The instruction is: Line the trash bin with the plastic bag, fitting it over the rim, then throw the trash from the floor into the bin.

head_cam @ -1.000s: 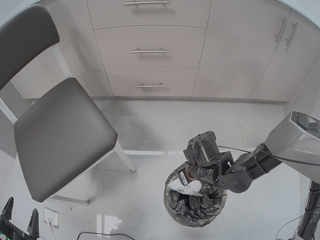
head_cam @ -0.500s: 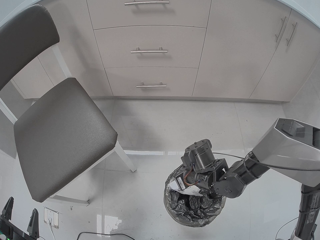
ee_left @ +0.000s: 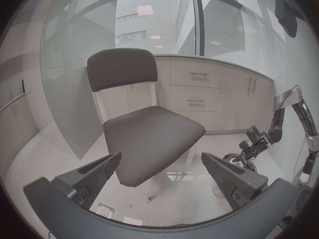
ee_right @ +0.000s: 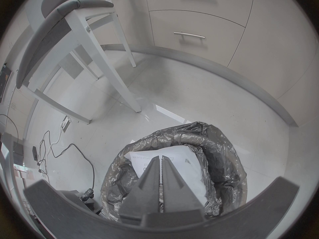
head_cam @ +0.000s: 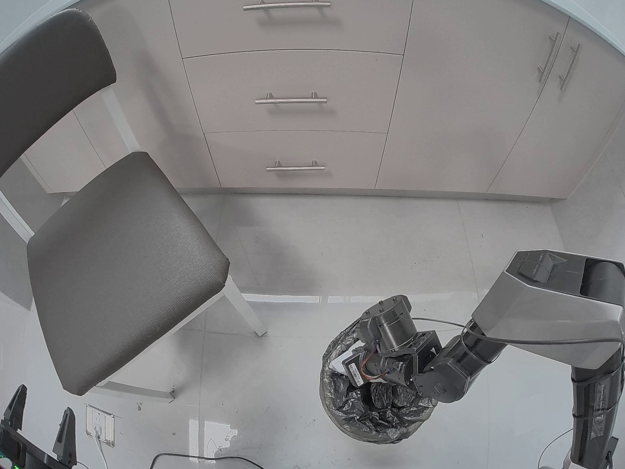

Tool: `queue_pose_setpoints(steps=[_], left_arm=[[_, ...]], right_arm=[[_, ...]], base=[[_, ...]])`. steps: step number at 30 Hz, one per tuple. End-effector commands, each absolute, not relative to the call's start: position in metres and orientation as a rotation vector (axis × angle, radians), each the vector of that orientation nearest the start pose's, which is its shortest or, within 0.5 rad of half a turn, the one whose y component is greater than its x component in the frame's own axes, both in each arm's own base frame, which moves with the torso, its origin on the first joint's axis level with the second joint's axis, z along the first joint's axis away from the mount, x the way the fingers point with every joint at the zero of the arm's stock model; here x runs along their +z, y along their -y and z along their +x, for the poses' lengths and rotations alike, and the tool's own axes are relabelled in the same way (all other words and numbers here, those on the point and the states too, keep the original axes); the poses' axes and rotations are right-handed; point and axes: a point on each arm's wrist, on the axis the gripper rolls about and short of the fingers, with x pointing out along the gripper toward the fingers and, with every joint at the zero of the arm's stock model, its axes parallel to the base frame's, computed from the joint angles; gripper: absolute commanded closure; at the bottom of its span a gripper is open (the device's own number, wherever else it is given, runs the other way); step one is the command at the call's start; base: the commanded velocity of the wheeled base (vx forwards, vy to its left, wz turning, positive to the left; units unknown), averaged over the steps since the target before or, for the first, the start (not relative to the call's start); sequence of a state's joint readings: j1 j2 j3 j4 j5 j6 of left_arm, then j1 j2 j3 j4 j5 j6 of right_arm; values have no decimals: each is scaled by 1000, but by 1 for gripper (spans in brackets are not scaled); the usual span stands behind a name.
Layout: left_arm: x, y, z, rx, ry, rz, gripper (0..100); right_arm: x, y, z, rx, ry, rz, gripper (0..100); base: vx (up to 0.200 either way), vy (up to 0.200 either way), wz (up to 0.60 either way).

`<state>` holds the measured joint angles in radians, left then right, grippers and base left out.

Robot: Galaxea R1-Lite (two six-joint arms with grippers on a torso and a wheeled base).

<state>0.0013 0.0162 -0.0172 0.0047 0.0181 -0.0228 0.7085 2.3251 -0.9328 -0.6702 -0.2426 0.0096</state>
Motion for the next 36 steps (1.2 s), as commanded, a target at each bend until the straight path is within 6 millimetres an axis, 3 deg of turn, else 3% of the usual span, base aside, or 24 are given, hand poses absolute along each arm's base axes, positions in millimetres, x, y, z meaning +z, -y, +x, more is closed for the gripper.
queue_pose_setpoints(steps=[1,15,36], left_arm=[[75,0,-23,20,-4,-23,0],[75,0,-23,20,-4,-23,0],[75,0,-23,20,-3,-23,0]], right_arm=[[-22,-245,294,441,-681,-339,100],[-38,-235,296,443,-704,-326,100],[-63,-224,323,431,-702,-257,100]], base=[[0,0,0],[0,0,0],[0,0,0]])
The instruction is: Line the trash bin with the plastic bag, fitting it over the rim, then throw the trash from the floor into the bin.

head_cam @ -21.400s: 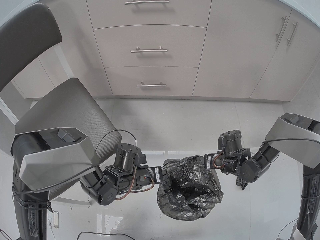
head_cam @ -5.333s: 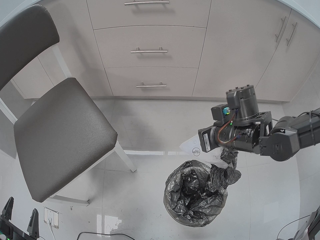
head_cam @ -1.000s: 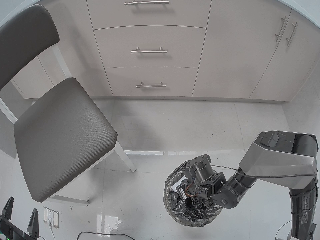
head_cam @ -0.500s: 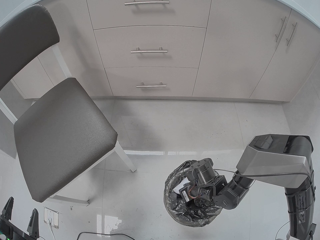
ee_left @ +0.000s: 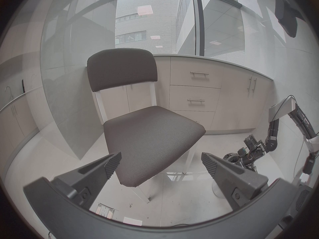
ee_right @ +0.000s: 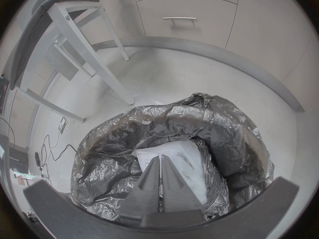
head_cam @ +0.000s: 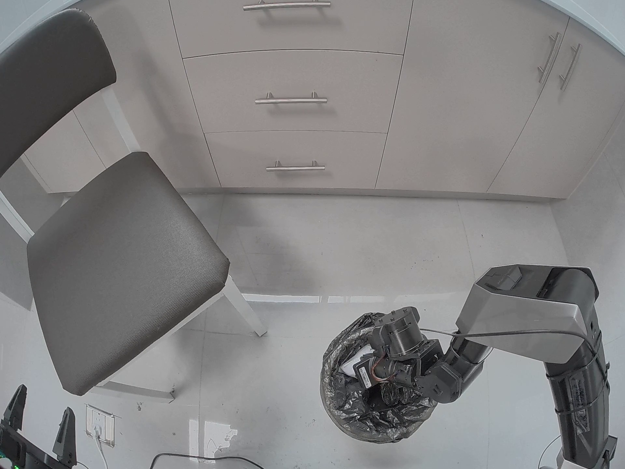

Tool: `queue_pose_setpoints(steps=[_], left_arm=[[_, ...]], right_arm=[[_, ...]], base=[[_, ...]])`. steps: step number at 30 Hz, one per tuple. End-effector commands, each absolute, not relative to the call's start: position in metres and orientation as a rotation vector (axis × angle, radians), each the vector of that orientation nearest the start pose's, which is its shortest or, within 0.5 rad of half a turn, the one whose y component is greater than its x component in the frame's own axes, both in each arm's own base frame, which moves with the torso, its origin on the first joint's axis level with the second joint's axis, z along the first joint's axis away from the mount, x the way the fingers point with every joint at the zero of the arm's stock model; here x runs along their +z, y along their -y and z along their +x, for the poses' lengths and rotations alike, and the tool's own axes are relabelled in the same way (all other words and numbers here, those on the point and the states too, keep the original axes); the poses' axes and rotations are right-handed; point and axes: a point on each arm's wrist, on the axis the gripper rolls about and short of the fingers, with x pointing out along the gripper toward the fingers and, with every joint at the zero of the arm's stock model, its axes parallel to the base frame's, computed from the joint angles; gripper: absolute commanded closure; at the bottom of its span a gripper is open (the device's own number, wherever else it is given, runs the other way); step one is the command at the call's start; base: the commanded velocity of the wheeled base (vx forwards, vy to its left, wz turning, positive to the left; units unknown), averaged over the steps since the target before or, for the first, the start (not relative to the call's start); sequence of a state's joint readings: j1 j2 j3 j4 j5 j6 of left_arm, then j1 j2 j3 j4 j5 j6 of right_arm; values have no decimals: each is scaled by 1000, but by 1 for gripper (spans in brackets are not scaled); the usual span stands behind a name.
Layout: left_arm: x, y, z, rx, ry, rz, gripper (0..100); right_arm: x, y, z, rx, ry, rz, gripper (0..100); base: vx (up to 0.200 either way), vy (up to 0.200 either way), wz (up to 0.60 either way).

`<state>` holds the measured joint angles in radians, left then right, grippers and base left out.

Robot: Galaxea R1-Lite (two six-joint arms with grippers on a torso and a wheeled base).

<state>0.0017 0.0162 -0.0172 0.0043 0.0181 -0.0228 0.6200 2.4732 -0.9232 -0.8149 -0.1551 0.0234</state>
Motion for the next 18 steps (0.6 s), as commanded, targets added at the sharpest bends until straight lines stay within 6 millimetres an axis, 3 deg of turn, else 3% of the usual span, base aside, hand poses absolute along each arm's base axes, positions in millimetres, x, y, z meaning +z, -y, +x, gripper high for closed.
queue_pose_setpoints(steps=[1,18], left_arm=[[75,0,-23,20,-4,-23,0],[75,0,-23,20,-3,-23,0]], right_arm=[[-67,-224,324,436,-710,-255,100],[-68,-221,334,451,-719,-175,100]], base=[[0,0,0],[0,0,0]])
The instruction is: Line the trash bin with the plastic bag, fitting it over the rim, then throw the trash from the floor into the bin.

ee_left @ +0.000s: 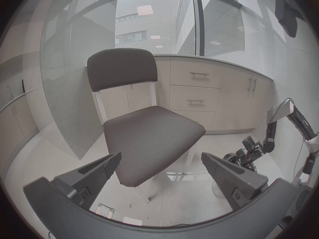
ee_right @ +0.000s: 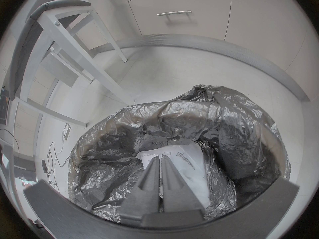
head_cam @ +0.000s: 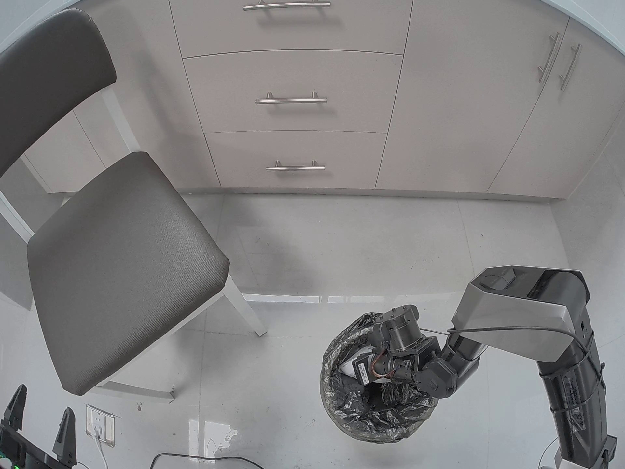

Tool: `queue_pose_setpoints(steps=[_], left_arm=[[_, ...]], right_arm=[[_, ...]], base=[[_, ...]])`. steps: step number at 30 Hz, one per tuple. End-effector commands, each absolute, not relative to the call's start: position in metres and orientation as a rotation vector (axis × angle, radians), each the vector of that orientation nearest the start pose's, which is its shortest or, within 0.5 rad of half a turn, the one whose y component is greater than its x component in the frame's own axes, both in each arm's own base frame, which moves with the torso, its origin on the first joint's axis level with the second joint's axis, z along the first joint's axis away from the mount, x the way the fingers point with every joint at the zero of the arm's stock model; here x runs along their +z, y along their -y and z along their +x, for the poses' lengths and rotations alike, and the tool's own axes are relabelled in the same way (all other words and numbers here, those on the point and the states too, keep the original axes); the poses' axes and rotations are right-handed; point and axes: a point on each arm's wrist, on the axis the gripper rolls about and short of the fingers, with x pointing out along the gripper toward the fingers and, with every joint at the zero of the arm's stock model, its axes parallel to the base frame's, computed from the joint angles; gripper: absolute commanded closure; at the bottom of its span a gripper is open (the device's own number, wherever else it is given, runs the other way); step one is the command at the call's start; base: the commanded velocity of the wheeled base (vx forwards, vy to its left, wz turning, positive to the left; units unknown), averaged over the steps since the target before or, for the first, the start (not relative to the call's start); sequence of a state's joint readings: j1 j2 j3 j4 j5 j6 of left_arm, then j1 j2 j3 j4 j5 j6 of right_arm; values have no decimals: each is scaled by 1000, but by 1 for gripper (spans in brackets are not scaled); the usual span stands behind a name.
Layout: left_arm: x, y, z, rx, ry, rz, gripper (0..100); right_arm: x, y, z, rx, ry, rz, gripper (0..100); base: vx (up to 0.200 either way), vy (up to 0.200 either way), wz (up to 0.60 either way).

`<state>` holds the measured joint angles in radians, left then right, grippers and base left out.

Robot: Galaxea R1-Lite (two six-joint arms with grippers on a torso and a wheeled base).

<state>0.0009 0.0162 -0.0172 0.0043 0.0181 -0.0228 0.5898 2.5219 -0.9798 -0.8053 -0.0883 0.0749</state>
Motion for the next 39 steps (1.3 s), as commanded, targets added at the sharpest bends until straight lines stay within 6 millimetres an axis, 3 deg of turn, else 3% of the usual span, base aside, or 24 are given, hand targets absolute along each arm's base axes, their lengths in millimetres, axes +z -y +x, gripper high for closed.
queue_pose_setpoints(steps=[1,5,7,11,15,25,29,34,37,39], left_arm=[[75,0,-23,20,-4,-23,0],[75,0,-23,20,-4,-23,0],[75,0,-23,20,-4,-23,0],[75,0,-23,20,-4,-23,0],[75,0,-23,20,-4,-23,0],[75,0,-23,20,-4,-23,0],[75,0,-23,20,-3,-23,0],[75,0,-23,20,-4,-23,0],[75,0,-23,20,-4,-23,0],[75,0,-23,20,-4,-23,0]], right_arm=[[-66,-221,334,449,-716,-164,100],[-51,-223,335,439,-697,-106,100],[-27,-223,332,436,-710,-74,100],[4,-222,329,404,-749,8,100],[14,-220,329,385,-749,18,100],[63,-228,363,201,-839,97,100],[95,-237,390,162,-901,136,100],[104,-247,399,172,-1052,166,100],[92,-249,397,143,-1126,141,100],[72,-246,392,108,-1233,93,100]], base=[[0,0,0],[0,0,0],[0,0,0],[0,0,0],[0,0,0],[0,0,0],[0,0,0],[0,0,0],[0,0,0],[0,0,0]])
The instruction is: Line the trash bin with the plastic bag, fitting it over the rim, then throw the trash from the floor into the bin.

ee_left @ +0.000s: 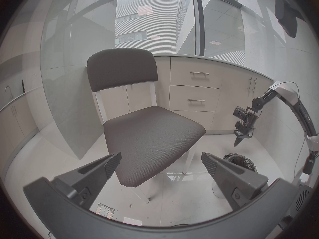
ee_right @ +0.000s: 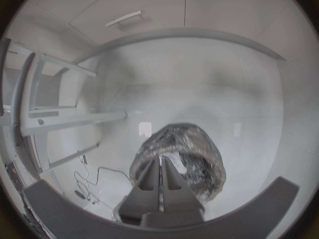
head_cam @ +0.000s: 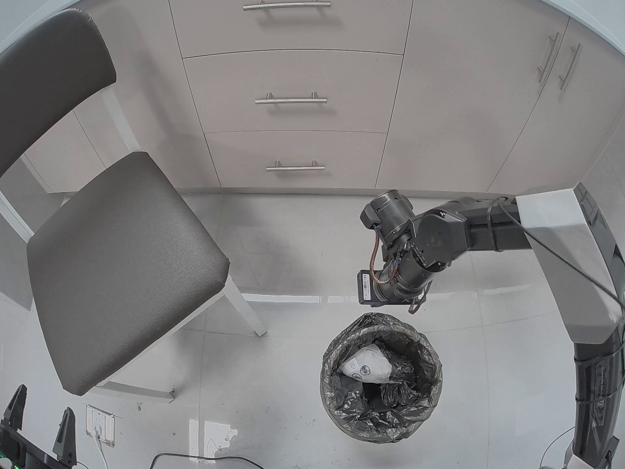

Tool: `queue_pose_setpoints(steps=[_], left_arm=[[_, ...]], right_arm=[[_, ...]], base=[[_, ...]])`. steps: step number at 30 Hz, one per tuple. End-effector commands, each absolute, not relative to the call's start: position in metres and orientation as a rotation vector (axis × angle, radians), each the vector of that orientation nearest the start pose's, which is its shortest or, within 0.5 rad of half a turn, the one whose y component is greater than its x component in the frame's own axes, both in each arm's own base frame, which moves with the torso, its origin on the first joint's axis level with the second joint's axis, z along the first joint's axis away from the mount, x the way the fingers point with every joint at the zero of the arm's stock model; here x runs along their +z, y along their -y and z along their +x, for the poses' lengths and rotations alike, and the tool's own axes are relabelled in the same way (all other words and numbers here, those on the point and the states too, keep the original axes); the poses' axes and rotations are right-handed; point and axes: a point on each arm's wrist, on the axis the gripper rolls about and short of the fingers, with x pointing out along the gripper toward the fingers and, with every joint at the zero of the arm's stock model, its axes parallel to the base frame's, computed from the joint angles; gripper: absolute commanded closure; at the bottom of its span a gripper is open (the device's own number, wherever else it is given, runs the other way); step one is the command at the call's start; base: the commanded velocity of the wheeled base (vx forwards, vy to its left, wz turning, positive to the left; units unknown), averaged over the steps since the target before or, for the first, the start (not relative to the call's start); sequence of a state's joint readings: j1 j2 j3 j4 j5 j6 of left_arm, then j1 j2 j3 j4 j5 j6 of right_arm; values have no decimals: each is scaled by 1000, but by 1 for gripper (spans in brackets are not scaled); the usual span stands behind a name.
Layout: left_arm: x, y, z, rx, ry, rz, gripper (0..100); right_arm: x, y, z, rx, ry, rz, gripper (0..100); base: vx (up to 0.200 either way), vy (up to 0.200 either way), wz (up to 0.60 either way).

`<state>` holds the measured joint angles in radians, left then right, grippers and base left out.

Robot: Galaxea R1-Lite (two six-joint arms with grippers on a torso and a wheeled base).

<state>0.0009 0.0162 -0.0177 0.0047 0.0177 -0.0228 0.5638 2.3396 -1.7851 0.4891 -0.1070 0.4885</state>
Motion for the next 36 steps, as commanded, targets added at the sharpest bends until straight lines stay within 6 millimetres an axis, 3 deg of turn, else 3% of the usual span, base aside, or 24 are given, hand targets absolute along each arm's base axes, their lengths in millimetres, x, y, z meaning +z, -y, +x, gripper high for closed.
queue_pose_setpoints(steps=[1,5,7,11,16,24,36], left_arm=[[75,0,-23,20,-3,-23,0],[75,0,-23,20,-4,-23,0],[75,0,-23,20,-4,-23,0],[75,0,-23,20,-4,-23,0],[75,0,-23,20,-4,-23,0],[75,0,-23,20,-4,-23,0],[75,0,-23,20,-4,-23,0]], right_arm=[[66,-245,390,97,-1274,74,100],[53,-239,384,59,-1383,28,100],[36,-231,376,22,-1524,-49,100],[24,-229,372,18,-1600,-67,100],[16,-230,373,12,-1610,-74,100],[19,-235,376,34,-1559,-43,100],[-11,-238,375,19,-1626,-61,100]], base=[[0,0,0],[0,0,0],[0,0,0],[0,0,0],[0,0,0],[0,0,0],[0,0,0]])
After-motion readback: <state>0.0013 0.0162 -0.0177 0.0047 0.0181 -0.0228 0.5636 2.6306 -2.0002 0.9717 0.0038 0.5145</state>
